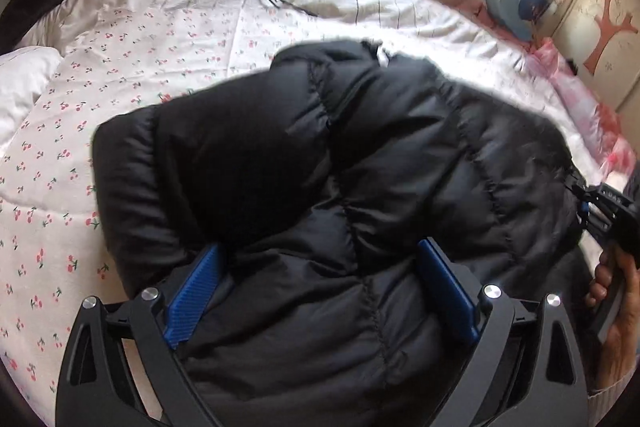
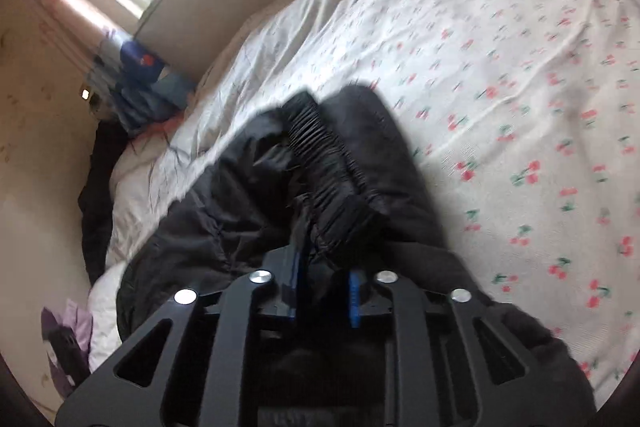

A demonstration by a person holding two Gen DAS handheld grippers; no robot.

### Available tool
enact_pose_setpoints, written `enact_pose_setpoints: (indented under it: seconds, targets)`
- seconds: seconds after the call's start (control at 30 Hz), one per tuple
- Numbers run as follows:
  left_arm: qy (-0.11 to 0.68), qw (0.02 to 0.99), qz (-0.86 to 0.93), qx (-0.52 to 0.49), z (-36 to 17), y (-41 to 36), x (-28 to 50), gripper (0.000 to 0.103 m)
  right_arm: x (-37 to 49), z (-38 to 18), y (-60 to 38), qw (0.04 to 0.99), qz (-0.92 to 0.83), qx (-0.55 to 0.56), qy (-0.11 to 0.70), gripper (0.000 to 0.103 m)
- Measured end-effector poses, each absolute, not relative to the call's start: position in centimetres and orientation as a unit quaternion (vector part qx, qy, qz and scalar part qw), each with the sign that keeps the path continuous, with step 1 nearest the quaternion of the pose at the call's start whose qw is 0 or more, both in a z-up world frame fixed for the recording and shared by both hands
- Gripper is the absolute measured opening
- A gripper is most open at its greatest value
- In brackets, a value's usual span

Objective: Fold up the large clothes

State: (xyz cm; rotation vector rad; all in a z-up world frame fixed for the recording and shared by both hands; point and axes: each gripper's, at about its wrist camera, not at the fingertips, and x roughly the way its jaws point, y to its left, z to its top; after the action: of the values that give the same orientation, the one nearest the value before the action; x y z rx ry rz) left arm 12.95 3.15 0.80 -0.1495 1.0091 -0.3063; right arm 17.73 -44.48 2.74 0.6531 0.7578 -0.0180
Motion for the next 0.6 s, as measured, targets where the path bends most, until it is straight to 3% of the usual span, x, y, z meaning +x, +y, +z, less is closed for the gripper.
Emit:
enact_pose_setpoints:
  seconds: [0.1,0.13,0.2,0.27,0.4,0.5,0.6]
  targets:
    - [0.433,0.885,-0.152,-0.083,3.8,3.6,11.9,0.092,14.6,7.1,-44.6,0.916,-0.074,0.291,0.266,0.041]
    - [0.410,0.896,-0.152,-0.078,5.0,3.7,11.7,0.093,13.7,8.7,-43.8,0.935,-0.064,0.267,0.223,0.050]
    - [0.389,0.905,-0.153,-0.076,6.0,3.6,12.0,0.096,14.3,10.5,-41.4,0.954,-0.023,0.219,0.206,0.059]
    - [0.395,0.902,-0.154,-0.077,5.7,3.4,13.0,0.096,16.5,10.0,-39.0,0.951,0.027,0.191,0.243,0.059]
    - [0.443,0.881,-0.147,-0.073,2.2,2.7,15.1,0.096,21.0,2.5,-37.4,0.906,0.009,0.160,0.393,0.057]
    - [0.468,0.866,-0.162,-0.062,-0.6,2.1,15.9,0.096,21.0,-0.3,-39.3,0.889,-0.010,0.191,0.416,0.048]
    - [0.466,0.868,-0.163,-0.056,-0.5,2.0,15.7,0.096,20.1,0.9,-40.4,0.891,-0.025,0.193,0.411,0.048]
